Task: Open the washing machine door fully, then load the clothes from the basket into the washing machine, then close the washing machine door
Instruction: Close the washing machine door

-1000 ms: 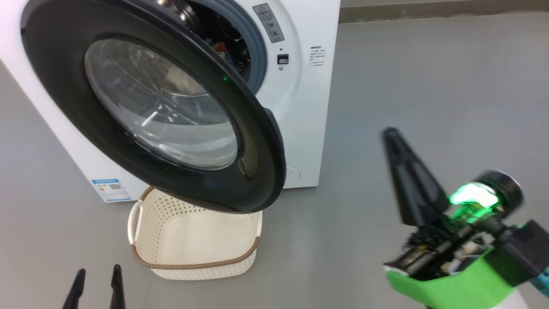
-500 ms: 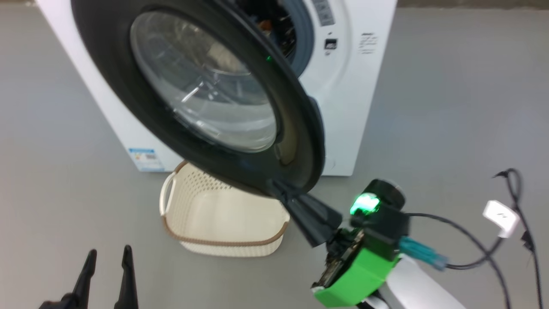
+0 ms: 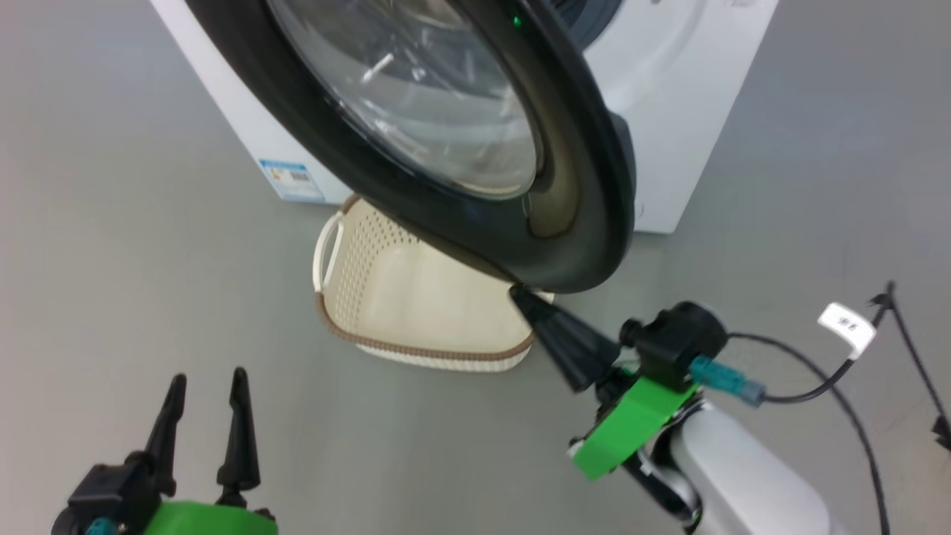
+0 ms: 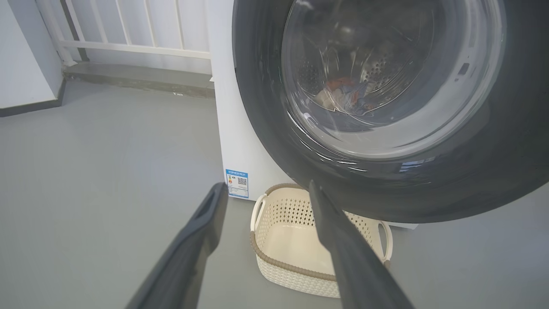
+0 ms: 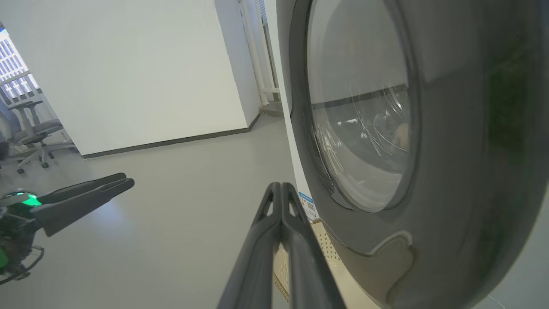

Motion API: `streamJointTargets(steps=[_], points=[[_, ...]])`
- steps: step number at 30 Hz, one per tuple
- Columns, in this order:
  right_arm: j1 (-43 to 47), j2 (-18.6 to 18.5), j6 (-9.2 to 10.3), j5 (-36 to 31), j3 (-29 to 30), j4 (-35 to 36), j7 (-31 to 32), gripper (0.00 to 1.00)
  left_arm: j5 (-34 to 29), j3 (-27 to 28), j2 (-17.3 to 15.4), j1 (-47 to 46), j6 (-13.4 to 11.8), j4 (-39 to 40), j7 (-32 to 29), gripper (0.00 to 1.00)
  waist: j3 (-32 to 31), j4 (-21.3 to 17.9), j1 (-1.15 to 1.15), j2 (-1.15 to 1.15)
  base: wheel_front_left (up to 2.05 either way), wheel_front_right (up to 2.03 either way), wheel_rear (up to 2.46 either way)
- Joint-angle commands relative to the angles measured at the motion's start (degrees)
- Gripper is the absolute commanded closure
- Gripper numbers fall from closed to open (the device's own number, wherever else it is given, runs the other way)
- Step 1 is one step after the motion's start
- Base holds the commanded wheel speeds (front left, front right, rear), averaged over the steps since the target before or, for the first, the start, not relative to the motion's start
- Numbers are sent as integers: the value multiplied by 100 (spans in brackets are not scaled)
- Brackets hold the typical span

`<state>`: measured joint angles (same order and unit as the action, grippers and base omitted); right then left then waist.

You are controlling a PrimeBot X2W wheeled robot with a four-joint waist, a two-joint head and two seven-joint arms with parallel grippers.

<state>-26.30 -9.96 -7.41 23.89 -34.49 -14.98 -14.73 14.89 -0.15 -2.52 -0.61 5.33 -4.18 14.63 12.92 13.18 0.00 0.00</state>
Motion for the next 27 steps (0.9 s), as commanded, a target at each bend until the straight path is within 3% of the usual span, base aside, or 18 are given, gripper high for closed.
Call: streamJointTargets(steps=[1,14,27], points=[[-132,72,-8,-10,-4,104,-24,100,14,157,-42,-199,25,108,37,0,286,119,0,0,0,0,0],[-776,104,-8,-325,1077,-139,-26,100,282,-124,-37,-709,24,40,37,0,891,118,0,0,0,0,0],[-2148,-36,-8,-619,2118,-659,-27,100,430,-437,-36,-1090,26,94,37,0,1533,243,0,0,0,0,0]])
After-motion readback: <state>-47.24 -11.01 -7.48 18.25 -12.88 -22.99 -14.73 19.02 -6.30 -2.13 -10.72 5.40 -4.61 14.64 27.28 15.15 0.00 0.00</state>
